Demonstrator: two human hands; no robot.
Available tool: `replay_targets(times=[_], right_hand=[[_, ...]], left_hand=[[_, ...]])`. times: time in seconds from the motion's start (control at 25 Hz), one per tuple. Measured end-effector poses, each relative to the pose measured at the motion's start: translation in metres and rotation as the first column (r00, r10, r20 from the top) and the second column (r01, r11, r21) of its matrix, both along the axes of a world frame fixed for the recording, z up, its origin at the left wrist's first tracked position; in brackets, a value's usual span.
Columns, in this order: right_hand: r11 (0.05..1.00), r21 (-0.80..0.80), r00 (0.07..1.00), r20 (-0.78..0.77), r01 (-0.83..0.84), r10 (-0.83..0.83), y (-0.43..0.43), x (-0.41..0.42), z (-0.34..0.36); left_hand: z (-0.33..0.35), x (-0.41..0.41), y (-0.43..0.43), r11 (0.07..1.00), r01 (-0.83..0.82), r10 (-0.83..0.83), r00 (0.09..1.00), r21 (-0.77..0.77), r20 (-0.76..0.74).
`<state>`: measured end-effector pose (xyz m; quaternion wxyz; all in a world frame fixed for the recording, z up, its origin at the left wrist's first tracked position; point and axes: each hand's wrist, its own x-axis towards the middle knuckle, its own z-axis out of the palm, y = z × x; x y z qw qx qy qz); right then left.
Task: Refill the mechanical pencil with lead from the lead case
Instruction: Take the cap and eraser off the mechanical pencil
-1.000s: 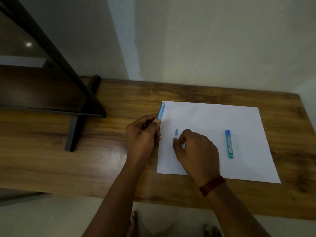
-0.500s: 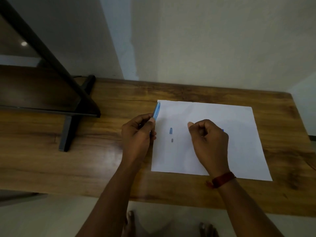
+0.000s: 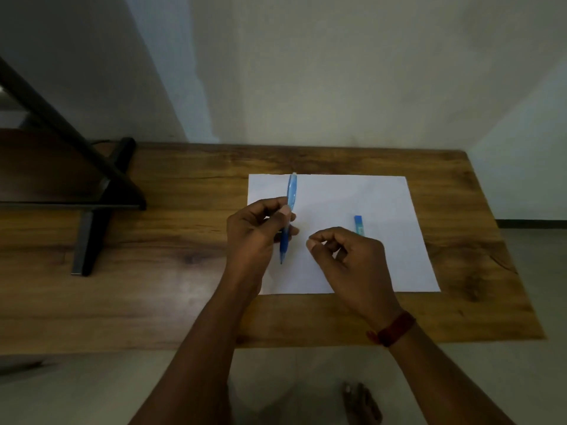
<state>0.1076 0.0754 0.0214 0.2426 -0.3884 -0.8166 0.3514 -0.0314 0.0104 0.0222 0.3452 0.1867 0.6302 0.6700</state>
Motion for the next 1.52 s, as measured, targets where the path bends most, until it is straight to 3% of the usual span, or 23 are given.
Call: replay_targets(times=[0.2, 0.84, 1.08, 1.24, 1.52], right_hand=[[0.997, -0.079, 0.999, -0.032, 0.019, -0.021, -0.009, 0.017, 0.006], [0.982, -0.065, 0.982, 0.084, 0.176, -0.17, -0.003, 0.001, 0.001], [0.978, -0.064, 0.973, 0.127, 0.2, -0.191, -0.008, -0.001, -0.009], [0.986, -0.043, 0.979, 0.133, 0.164, -0.157, -0.012, -0.007, -0.012], [0.992, -0.026, 0.979, 0.167, 0.123, -0.117, -0.015, -0.017, -0.014]], left_hand=[[0.002, 0.014, 0.004, 0.999, 0.048, -0.048, 0.998, 0.004, 0.033], [-0.015, 0.029, 0.016, 0.976, 0.006, -0.052, 0.977, -0.217, -0.208], [-0.014, 0.006, 0.002, 0.95, -0.28, 0.216, 0.908, -0.136, -0.359], [-0.016, 0.007, -0.002, 0.927, -0.353, 0.239, 0.815, -0.126, -0.528], [-0.023, 0.002, -0.007, 0.91, -0.393, 0.266, 0.797, -0.131, -0.543]])
